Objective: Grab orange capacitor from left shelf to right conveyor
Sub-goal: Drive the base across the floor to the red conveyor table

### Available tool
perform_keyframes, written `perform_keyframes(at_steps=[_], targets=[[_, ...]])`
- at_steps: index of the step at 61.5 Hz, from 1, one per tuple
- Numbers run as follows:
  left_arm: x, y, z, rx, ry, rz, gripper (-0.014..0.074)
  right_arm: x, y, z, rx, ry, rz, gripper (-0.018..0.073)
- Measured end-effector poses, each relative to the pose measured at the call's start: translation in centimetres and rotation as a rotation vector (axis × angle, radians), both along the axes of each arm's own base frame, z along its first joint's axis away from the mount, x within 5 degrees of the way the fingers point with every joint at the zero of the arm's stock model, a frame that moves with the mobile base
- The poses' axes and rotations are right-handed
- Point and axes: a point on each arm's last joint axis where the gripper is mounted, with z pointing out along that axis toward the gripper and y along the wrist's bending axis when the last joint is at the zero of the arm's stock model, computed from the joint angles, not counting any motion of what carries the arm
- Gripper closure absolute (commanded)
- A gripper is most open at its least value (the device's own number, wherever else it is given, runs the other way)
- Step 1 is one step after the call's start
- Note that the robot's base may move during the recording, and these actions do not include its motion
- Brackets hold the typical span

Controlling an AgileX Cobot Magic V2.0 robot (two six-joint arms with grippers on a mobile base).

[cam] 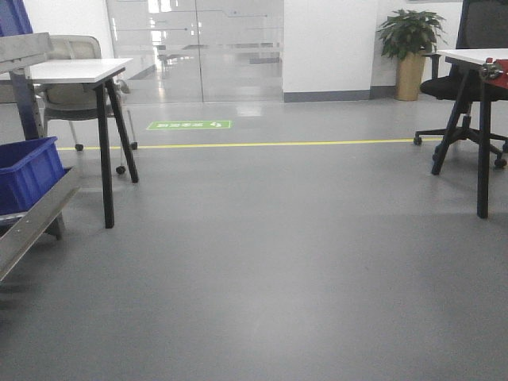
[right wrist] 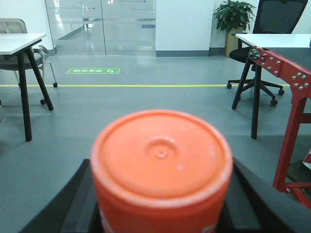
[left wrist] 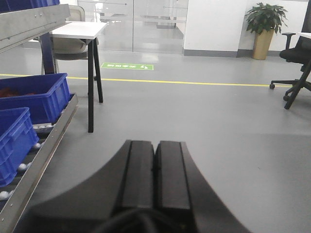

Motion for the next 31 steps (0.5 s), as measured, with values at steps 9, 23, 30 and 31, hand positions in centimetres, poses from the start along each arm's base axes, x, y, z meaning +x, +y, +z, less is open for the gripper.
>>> perform_keyframes(at_steps=[9,23,30,31], targets=[[0.00,0.00,0.00,0.000,0.000,0.000,0.0723,0.00,0.00,0.00,0.000,0.000,0.000,0.0510],[0.00,0.00,0.00,0.000,0.000,0.000,0.0723,0.00,0.00,0.00,0.000,0.000,0.000,0.0510],[0.00,0.00,0.00,0.000,0.000,0.000,0.0723,0.00,0.00,0.00,0.000,0.000,0.000,0.0510],[0.00,0.00,0.00,0.000,0.000,0.000,0.0723,0.00,0.00,0.00,0.000,0.000,0.000,0.0510]])
